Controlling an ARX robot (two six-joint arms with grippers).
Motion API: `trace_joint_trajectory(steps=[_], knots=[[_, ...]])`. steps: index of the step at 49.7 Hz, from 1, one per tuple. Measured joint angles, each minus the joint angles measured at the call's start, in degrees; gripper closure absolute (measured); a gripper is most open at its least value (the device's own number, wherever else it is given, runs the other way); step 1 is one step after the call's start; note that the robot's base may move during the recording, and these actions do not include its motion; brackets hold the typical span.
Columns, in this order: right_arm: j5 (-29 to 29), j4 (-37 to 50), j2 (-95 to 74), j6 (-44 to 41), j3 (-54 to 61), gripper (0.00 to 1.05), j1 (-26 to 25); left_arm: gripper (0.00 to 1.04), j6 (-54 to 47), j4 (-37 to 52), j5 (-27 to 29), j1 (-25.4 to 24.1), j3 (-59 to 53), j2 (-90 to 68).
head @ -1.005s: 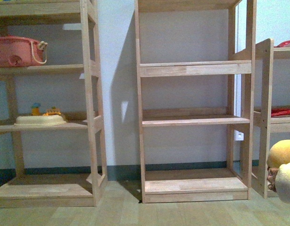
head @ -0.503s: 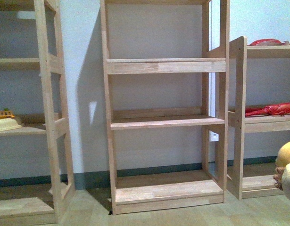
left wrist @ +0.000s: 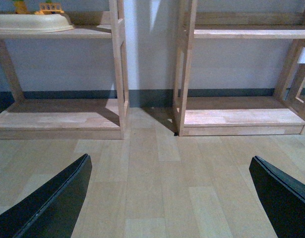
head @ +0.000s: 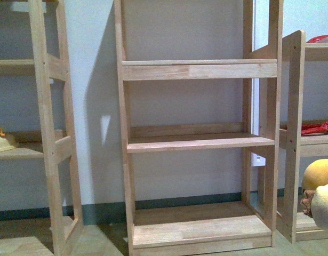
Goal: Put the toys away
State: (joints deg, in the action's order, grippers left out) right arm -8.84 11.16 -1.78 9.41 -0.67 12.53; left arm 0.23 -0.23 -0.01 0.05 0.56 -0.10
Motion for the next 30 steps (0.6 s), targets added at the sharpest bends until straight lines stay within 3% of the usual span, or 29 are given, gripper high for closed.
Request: trace_joint_trajectory(steps=[30], knots=[[-0.37, 0.00, -0.02, 0.00, 0.00, 0.85, -0.02, 0.06, 0.00, 0.00, 0.04, 0.02, 0.00, 0.07]])
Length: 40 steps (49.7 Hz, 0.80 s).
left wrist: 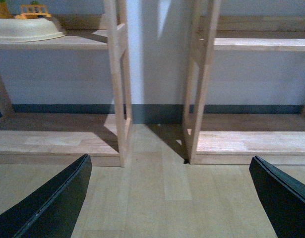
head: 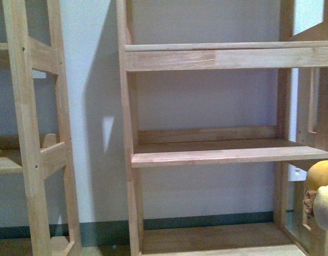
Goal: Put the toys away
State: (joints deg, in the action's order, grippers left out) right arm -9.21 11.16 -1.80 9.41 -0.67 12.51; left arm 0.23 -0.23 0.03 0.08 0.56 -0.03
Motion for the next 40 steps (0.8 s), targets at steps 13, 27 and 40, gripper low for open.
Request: trace_joint_trajectory(steps=[13, 27, 40], knots=[[0.44, 0.00, 0.00, 0.00, 0.00, 0.85, 0.11, 0.06, 0.00, 0.00, -0.07, -0.02, 0.00, 0.00], [0.39, 0.00, 0.00, 0.00, 0.00, 0.85, 0.11, 0.06, 0.00, 0.00, -0.02, -0.02, 0.00, 0.00], [0.39, 0.00, 0.00, 0.00, 0.00, 0.85, 0.11, 0.06, 0.00, 0.00, 0.00, -0.02, 0.00, 0.00]])
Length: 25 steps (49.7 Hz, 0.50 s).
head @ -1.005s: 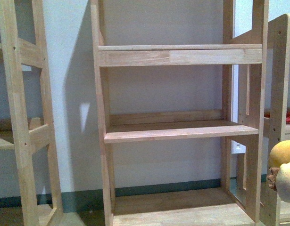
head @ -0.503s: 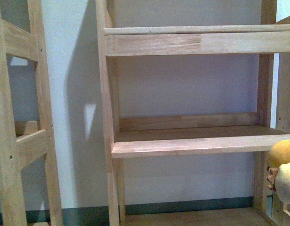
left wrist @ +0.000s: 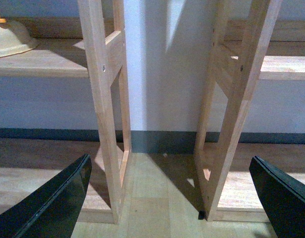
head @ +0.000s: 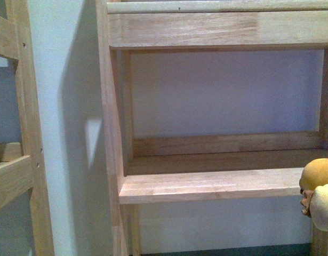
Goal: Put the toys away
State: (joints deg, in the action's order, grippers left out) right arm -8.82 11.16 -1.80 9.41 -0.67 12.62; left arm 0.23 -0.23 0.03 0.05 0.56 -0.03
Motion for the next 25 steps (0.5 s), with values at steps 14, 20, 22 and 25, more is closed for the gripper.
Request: trace_joint_trajectory(steps=[14, 20, 22, 25], knots=[[0.00, 0.00, -0.02, 0.00, 0.00, 0.85, 0.00, 0.06, 0.00, 0.00, -0.02, 0.00, 0.00, -0.02], [0.02, 0.00, -0.02, 0.00, 0.00, 0.85, 0.00, 0.06, 0.00, 0.00, -0.02, 0.00, 0.00, 0.00], [0.02, 0.00, -0.02, 0.00, 0.00, 0.85, 0.00, 0.06, 0.00, 0.00, -0.02, 0.00, 0.00, 0.00], [0.02, 0.00, -0.02, 0.00, 0.00, 0.85, 0.00, 0.06, 0.00, 0.00, -0.04, 0.00, 0.00, -0.02]])
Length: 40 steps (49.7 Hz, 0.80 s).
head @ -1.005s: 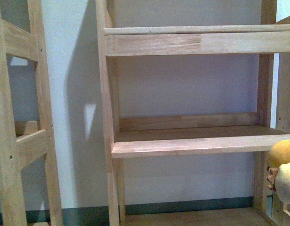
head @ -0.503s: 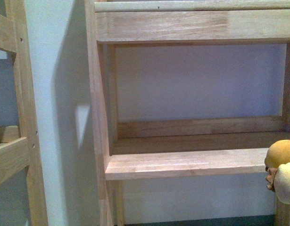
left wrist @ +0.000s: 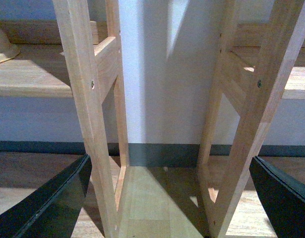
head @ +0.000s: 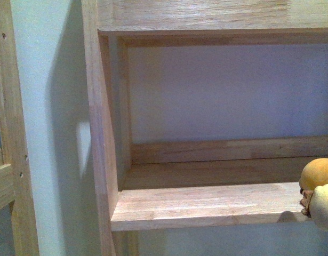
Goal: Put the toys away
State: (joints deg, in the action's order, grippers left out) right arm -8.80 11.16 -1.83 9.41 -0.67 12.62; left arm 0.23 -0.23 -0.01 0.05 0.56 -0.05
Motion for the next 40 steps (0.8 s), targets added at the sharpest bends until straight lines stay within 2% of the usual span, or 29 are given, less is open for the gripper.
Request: trace_joint_trajectory(steps=[7, 12, 23, 29, 36, 40], knots=[[-3.19, -4.81, -2.10, -3.13, -1.14, 0.85, 0.17, 0.06, 0.00, 0.00, 0.02, 0.00, 0.00, 0.02], [-6.21, -4.72, -7.23, -5.42, -5.07, 0.85, 1.40, 0.06, 0.00, 0.00, 0.02, 0.00, 0.00, 0.02], [-11.72, -0.90, -15.10, -10.64, -17.68, 0.85, 10.99, 0.06, 0.00, 0.00, 0.02, 0.00, 0.00, 0.02], [-15.19, 2.10, -22.60, -16.55, -27.12, 0.85, 19.63, 0.06, 0.00, 0.00, 0.02, 0.00, 0.00, 0.02], [-15.45, 3.15, -31.10, -24.50, -39.82, 0.85, 25.73, 0.06, 0.00, 0.00, 0.02, 0.00, 0.00, 0.02], [-14.84, 2.58, -34.58, -27.52, -46.12, 0.85, 26.69, 0.06, 0.00, 0.00, 0.02, 0.00, 0.00, 0.02]])
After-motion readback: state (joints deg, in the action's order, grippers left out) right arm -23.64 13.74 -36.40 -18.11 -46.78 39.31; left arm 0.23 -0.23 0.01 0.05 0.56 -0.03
